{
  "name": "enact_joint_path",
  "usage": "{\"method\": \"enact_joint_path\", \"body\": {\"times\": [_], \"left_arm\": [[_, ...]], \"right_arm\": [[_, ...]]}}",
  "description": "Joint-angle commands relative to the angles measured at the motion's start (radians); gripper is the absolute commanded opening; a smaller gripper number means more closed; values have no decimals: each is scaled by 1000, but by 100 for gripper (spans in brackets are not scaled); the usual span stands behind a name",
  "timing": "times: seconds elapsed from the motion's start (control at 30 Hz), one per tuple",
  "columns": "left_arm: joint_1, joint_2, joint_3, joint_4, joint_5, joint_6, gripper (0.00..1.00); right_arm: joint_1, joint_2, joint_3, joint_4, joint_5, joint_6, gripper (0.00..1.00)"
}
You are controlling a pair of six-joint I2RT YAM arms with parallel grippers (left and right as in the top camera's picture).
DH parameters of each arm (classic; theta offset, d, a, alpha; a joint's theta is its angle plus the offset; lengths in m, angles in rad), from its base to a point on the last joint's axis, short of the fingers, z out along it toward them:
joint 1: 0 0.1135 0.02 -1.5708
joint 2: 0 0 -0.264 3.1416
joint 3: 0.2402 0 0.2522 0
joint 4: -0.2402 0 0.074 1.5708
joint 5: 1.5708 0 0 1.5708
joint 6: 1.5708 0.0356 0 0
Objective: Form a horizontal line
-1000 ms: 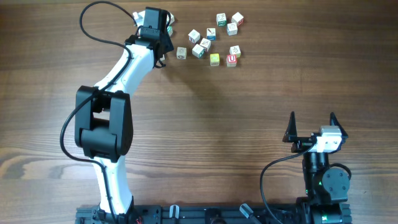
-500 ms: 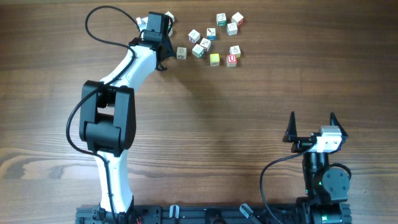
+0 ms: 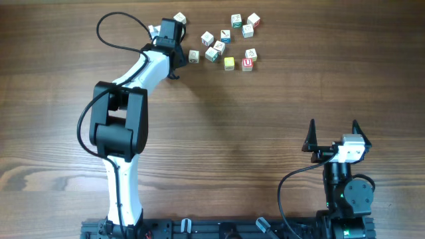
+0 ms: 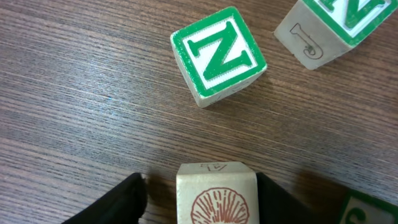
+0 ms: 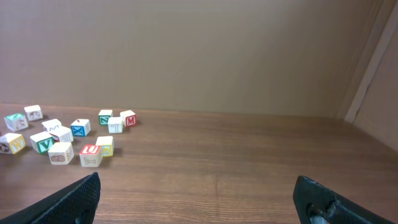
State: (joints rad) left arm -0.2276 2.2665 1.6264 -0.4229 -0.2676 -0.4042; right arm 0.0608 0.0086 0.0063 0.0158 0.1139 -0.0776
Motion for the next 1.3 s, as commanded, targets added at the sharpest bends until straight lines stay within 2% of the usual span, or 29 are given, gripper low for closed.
{"method": "enact_joint_path", "body": {"times": [0.0,0.37,0.57,0.9,1.27], "left_arm": [[3,11,16,6,-6,9,53],[3,11,16,23,-6,13,40],[2,11,16,26,-11,85,33],[2,-12,16,10,-10,86,31],[-19,-163,16,-73,-10,86,27]], "right_arm": [[2,2,-1,4,19,-13,100],[2,2,-1,4,19,-13,100],[2,2,-1,4,19,-13,100],[2,2,-1,4,19,-13,100],[2,2,-1,4,19,-13,100]]}}
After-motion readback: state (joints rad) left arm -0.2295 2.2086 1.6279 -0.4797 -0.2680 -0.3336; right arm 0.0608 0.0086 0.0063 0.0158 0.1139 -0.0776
